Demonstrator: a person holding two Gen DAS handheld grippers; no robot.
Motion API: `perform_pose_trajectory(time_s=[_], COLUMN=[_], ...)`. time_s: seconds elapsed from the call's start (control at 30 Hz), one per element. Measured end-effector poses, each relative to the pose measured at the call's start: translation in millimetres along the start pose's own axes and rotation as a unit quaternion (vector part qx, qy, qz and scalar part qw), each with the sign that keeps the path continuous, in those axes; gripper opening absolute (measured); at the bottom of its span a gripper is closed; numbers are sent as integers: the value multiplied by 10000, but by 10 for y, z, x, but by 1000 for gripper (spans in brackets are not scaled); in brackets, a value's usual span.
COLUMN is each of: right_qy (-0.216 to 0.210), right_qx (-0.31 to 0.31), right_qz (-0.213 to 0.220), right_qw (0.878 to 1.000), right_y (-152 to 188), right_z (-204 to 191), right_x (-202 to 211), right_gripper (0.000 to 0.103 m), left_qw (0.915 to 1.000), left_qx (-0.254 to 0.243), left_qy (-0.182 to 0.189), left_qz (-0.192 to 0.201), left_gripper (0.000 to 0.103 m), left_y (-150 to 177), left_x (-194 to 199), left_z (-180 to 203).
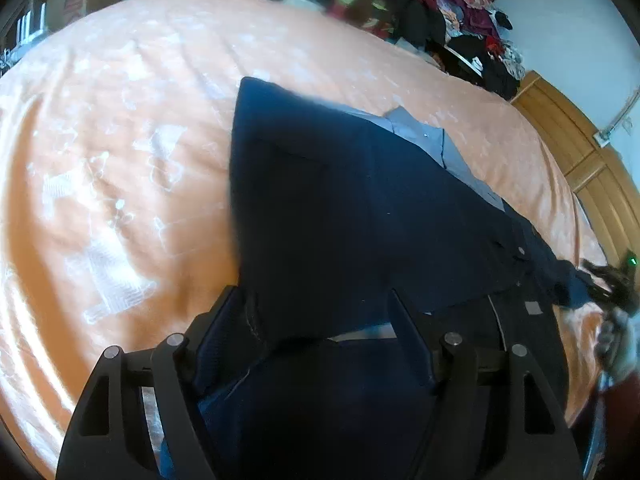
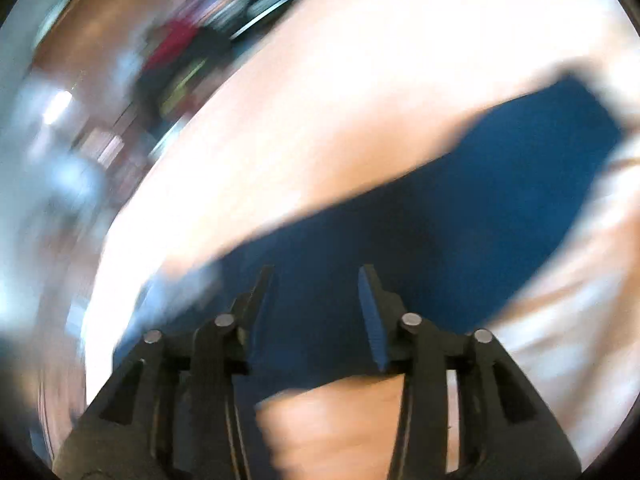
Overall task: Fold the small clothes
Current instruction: 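Fold the gripped shirt edge over the body with both tools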
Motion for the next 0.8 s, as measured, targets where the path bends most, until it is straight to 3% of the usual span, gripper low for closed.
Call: perform_pose_trajectory(time_s=[0.03,0.13,0.2,0.27,0.33,0.53,0.6,0.63,0.7,0.8], right_qy=[352,998,1101,951,1079,1106,1051,792,195,-812], right_qx=[-355,-1015,-1207,-1343,-1212,-804,-716,-775,-571,-2], right_qz=[172,108,54,47,55,86,263,406,739,660], right_qw=[9986,9898,9865,9864,9867,9906,9915,9930,9954,9945], right_y=[-249,-546,-588,-598,-604,-627,-586,-573,-556,-332], right_z=[422,1281,1564,1645,1679,1620,1542,1412,911,-186], right_x=[125,280,286,243,161,-87,3,82,290,402], right_gripper=[56,57,57,57,57,56,18,9,9,9], left_qw=[10000,9999,9999,9999,9998,9994,9993,9992,9991,9995], left_qx=[9,-61,-80,-68,-80,-180,-190,-197,-181,-73], left_qy=[-38,-134,-152,-152,-186,-305,-326,-342,-369,-266], left_qz=[-6,-6,-8,-10,-11,-50,-50,-48,-38,120], left_gripper=[75,76,76,76,76,76,76,76,76,75], left_y=[21,54,69,65,73,82,79,77,63,-12], left_x=[-9,-34,-45,-44,-58,-95,-102,-102,-85,59], left_z=[-12,-8,-2,-7,34,58,58,59,62,108])
Point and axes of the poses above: each gripper's, at about its wrist camera, not at the fingertips, and x roughly against the way its jaws point, z to its right, y to its underside, the point moved 6 cm from there along -x, roughly the way its jaws point, and after that the axes turned 10 degrees about z, right-handed, at the moved point
